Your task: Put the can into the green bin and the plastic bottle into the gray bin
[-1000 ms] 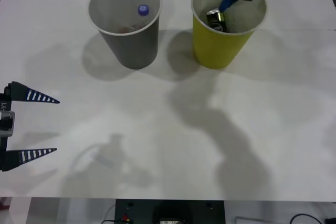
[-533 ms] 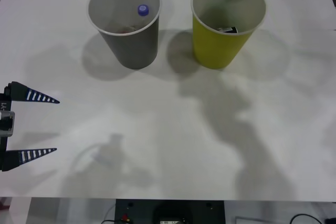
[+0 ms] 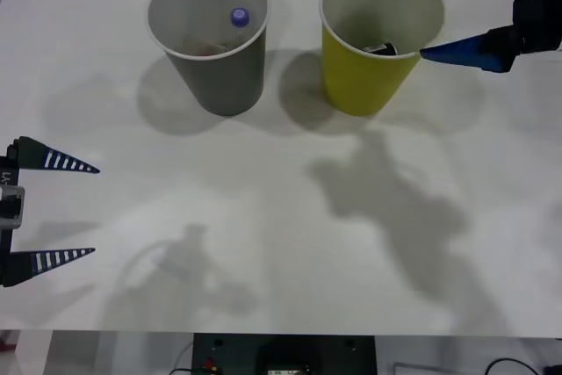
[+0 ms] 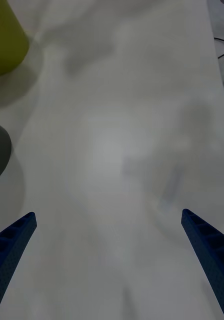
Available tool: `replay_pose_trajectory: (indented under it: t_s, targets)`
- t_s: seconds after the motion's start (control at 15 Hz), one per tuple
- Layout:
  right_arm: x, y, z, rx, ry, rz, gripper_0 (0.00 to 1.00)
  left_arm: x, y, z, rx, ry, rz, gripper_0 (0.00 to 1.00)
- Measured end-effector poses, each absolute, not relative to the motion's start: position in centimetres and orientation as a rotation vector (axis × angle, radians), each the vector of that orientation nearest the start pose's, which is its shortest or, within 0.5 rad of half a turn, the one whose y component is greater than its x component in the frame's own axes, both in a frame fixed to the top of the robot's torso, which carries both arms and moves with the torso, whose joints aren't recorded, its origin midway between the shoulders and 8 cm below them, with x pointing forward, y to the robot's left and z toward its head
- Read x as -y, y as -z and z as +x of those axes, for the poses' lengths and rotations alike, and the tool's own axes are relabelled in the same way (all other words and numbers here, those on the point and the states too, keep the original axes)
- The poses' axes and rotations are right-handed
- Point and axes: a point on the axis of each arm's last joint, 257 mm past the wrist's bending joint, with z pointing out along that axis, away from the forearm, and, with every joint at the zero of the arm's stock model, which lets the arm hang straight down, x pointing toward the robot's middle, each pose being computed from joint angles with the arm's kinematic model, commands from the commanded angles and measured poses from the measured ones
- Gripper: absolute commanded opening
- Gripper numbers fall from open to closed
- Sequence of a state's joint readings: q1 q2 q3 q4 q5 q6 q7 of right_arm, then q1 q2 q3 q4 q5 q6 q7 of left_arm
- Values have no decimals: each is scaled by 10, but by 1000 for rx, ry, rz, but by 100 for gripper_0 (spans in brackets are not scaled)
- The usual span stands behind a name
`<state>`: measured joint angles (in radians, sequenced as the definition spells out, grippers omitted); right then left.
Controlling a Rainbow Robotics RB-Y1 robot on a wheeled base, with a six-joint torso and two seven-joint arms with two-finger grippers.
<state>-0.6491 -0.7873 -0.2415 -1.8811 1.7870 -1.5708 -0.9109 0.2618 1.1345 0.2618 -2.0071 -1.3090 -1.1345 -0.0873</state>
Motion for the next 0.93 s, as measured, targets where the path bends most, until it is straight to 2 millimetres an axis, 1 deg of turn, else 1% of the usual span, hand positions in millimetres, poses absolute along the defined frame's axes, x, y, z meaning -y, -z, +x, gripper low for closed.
replay_pose_trajectory:
  t_s: [0.27,0.53,0.93]
  targets:
    - [219,8,449,-1640,-191,-1382,100,-286,167,341,-1444,118,1762,100]
    - [235,34,428,-1567,-149,-1482,100,-286,167,341,-1443,118,1762,100]
    - [260,75,406,-1542,-88,-1608,100,-286,167,341,-1444,118,1762,100]
